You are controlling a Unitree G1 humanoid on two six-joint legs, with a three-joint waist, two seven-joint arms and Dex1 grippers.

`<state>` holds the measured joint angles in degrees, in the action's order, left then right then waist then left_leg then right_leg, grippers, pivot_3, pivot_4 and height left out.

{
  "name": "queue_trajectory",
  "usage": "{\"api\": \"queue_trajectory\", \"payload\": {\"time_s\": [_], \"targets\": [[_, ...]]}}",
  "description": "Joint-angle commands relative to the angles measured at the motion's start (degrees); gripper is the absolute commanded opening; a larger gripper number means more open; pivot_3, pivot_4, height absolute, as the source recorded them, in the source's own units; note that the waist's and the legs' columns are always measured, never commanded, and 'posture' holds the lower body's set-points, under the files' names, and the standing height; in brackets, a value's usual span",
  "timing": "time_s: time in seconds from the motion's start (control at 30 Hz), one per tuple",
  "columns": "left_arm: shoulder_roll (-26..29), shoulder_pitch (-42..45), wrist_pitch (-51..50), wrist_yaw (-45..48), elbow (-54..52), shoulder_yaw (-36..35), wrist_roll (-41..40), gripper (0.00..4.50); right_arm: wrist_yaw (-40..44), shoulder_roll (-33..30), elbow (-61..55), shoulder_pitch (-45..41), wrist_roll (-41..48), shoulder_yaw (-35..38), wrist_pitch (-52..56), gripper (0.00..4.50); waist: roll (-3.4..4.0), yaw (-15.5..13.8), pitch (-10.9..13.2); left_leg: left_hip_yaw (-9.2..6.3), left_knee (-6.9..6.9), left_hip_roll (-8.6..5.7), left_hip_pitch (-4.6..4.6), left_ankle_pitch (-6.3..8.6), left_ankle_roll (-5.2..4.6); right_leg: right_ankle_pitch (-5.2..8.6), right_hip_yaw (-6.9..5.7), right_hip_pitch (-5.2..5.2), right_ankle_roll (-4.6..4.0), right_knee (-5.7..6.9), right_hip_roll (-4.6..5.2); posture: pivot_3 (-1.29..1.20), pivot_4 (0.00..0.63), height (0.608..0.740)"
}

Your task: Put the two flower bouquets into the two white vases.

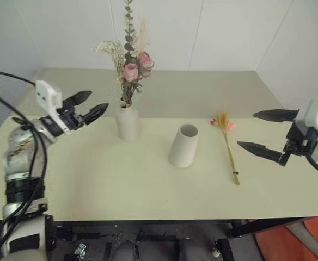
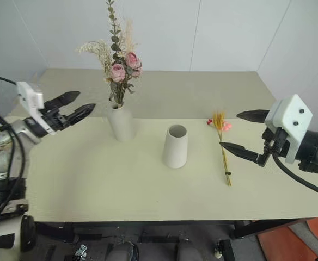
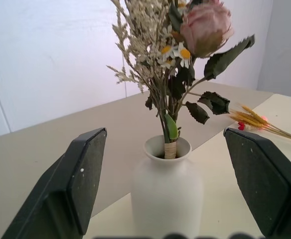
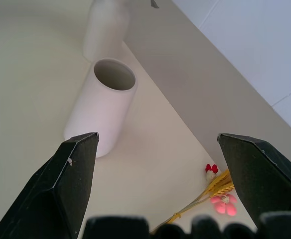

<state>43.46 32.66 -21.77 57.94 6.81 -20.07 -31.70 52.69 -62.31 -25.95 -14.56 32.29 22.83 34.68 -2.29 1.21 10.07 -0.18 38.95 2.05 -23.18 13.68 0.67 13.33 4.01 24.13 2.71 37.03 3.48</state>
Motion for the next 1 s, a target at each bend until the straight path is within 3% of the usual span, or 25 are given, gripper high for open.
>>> {"api": "queue_trajectory", "payload": {"time_s": [0.03,0.17,0.33,0.53,0.77,0.87,1.0], "targets": [[8.6,-2.3,-6.4,10.3,-10.6,-2.8,-8.4,4.1,-5.4,-2.4,4.2,-6.1,-1.6,-7.2,11.3,4.5,0.0,0.2,0.0,0.03,0.0,0.02,0.0,0.0,0.0,0.01,0.01,0.02,-0.03,0.01,0.0,0.0,0.15,0.74],[15.8,1.3,-9.1,16.4,-17.0,1.6,-10.8,4.1,-10.3,1.8,12.3,-16.6,-5.4,-19.7,21.4,4.5,-0.02,-0.3,0.0,0.05,0.01,0.06,0.09,-0.01,0.0,0.05,-0.03,-0.02,-0.16,0.05,-0.04,0.0,0.15,0.74],[17.2,6.9,-7.0,19.1,-18.7,8.1,-7.6,4.1,-15.1,11.3,28.5,-27.6,-13.0,-29.3,22.8,4.5,0.05,-0.1,0.0,0.08,-0.02,0.04,0.0,-0.01,0.0,0.07,0.0,0.08,-0.17,0.03,-0.06,0.0,0.15,0.74],[15.1,8.7,-7.4,18.7,-18.8,8.9,-8.9,4.1,-18.0,18.5,47.4,-35.8,-20.4,-32.2,17.2,4.5,0.08,0.4,0.0,0.07,-0.07,0.05,-0.18,-0.01,-0.02,0.09,-0.01,0.23,-0.17,-0.03,-0.09,0.0,0.15,0.74],[16.2,5.5,-7.3,18.0,-20.5,8.4,-7.2,4.1,-17.3,22.5,58.6,-39.9,-25.1,-33.2,14.4,4.5,0.08,1.3,0.0,0.06,-0.12,0.05,-0.19,0.01,-0.04,0.11,-0.01,0.23,-0.16,-0.08,-0.08,0.0,0.15,0.74],[16.5,4.2,-7.5,17.6,-21.1,7.4,-7.7,4.13,-16.4,23.4,61.6,-40.8,-25.8,-32.8,14.1,3.95,0.09,1.4,0.0,0.06,-0.12,0.05,-0.17,0.01,-0.04,0.11,-0.01,0.23,-0.16,-0.04,-0.08,0.0,0.15,0.74],[16.6,3.5,-8.0,16.7,-21.9,6.4,-8.3,4.13,-14.8,24.2,64.3,-41.8,-26.9,-32.8,13.4,2.55,0.09,1.4,0.0,0.06,-0.13,0.06,-0.16,0.01,-0.04,0.11,-0.01,0.23,-0.16,-0.04,-0.08,0.0,0.15,0.74]]}}
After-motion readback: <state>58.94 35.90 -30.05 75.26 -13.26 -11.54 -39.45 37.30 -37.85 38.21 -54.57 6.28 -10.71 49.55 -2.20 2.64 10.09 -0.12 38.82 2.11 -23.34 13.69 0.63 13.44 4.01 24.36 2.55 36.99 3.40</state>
